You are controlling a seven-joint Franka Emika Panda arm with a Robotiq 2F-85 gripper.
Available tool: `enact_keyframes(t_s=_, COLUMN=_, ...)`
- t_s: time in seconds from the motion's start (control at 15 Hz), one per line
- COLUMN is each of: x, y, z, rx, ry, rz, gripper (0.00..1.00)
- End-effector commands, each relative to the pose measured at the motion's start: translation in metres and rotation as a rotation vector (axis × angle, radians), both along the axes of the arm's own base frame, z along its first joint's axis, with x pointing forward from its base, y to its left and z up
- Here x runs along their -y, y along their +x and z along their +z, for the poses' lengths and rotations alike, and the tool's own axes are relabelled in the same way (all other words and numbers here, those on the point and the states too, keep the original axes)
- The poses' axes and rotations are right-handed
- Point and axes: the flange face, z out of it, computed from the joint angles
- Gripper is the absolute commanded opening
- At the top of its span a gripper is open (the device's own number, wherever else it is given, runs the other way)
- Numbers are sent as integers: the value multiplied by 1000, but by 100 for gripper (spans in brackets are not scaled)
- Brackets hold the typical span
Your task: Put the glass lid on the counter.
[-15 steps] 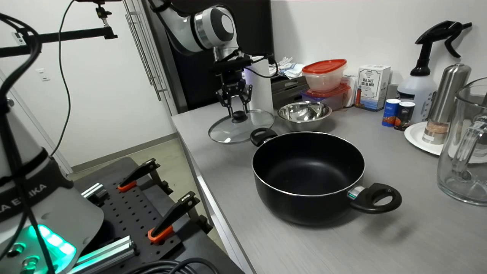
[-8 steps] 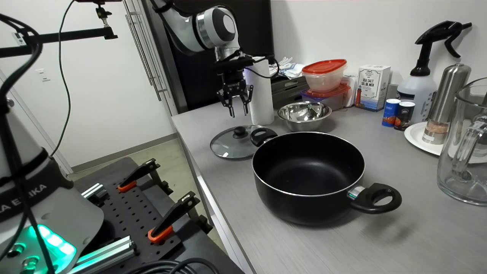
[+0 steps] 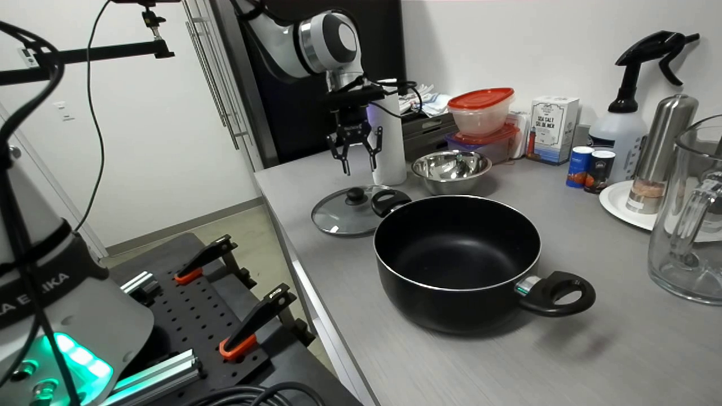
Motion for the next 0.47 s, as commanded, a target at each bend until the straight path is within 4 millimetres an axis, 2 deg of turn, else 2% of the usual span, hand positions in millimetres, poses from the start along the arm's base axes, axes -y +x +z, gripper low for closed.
enact_keyframes(t_s=0.0, x=2, y=5, z=8, rx=-29, ry=18, rz=19, gripper=92)
enact_keyframes(t_s=0.07, x=3, y=4, z=9, rx=-36, ry=23, rz=23, gripper=99)
enact_keyframes(t_s=0.4, x=8, y=-1, z=17, rx=-69, ry=66, rz=42, gripper=100)
